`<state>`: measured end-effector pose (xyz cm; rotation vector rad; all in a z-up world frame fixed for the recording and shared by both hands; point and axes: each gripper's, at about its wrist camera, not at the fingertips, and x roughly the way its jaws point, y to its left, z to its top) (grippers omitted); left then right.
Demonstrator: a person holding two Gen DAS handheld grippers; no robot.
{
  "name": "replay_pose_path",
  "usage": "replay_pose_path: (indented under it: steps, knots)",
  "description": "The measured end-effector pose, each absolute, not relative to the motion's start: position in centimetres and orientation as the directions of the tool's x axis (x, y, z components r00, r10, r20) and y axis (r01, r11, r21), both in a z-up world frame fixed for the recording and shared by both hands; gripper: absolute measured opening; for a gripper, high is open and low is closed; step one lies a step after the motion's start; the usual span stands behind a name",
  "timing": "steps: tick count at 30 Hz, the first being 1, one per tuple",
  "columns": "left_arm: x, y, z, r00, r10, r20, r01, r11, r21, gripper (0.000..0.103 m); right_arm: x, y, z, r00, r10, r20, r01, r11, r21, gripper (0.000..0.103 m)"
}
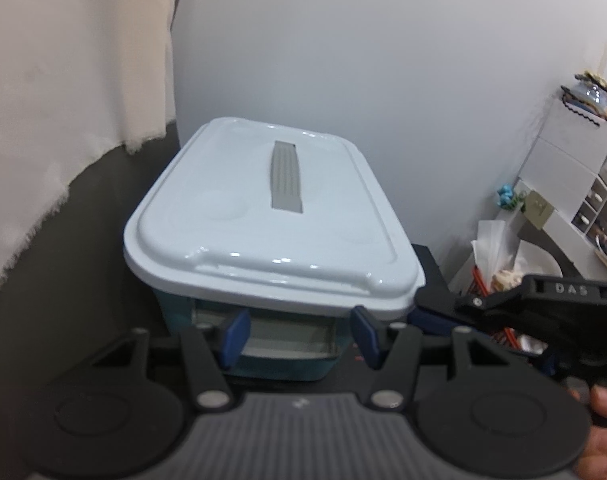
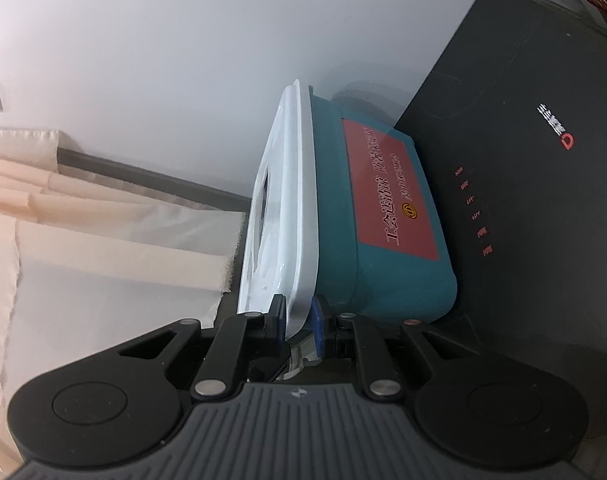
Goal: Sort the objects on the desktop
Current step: 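Lower the white lid onto the teal bin's rim with the right tool, then open the right tool to release the lid on the bin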
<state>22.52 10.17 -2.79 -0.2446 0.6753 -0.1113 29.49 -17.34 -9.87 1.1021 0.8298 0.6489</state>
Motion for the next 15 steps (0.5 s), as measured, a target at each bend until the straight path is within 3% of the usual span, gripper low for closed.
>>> replay_pose_path:
  steps: [15]
  knots:
    - [23.37,9.55,-3.1,0.767,-0.167,-0.62,0.008,0.968,-0.25,0.059,29.78,-16.98,-10.51,0.559,0.788,-0.258,-0.031,0.331,0.943,0.015]
